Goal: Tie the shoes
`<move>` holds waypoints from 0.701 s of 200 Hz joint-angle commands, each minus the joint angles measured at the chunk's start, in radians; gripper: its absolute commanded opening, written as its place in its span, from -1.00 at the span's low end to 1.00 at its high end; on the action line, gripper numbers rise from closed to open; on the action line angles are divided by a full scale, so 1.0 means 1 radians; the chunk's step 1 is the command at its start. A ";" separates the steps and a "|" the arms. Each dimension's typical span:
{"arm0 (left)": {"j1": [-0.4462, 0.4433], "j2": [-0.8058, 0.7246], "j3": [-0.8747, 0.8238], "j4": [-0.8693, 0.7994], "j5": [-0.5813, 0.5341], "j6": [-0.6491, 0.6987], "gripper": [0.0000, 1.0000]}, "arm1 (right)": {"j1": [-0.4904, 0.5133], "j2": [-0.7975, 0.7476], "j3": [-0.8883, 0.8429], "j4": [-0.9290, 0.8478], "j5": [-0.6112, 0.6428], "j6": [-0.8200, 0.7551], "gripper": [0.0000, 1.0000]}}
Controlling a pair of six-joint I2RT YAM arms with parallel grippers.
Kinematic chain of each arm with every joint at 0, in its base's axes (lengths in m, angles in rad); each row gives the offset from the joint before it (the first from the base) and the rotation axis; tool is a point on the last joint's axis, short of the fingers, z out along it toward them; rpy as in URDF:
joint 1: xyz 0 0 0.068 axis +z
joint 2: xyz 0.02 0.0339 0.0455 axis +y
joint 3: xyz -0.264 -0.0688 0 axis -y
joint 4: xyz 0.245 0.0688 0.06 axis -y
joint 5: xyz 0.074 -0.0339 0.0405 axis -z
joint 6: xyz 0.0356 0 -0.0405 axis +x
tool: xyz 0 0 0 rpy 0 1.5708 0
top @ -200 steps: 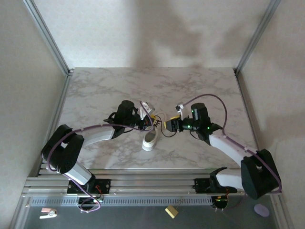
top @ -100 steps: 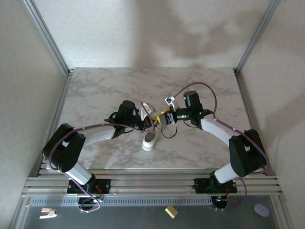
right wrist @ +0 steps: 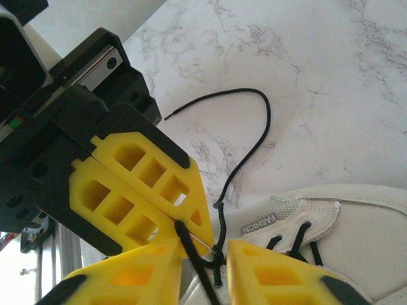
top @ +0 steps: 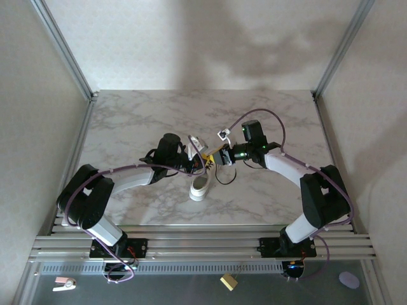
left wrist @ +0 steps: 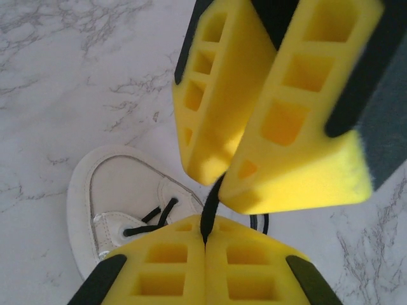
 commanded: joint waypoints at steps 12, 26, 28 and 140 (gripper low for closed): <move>0.011 0.012 0.033 -0.008 0.021 0.015 -1.00 | -0.005 0.011 0.029 -0.017 -0.030 -0.013 -0.71; 0.011 0.013 0.034 -0.008 0.018 0.012 -1.00 | -0.004 0.008 0.027 -0.012 -0.030 -0.011 -0.82; 0.011 0.012 0.033 -0.008 0.017 0.011 -1.00 | -0.005 0.008 0.027 -0.011 -0.030 -0.010 -0.84; 0.071 -0.164 -0.040 0.035 -0.533 -0.522 0.82 | 0.070 -0.102 -0.128 0.214 0.167 0.134 -1.00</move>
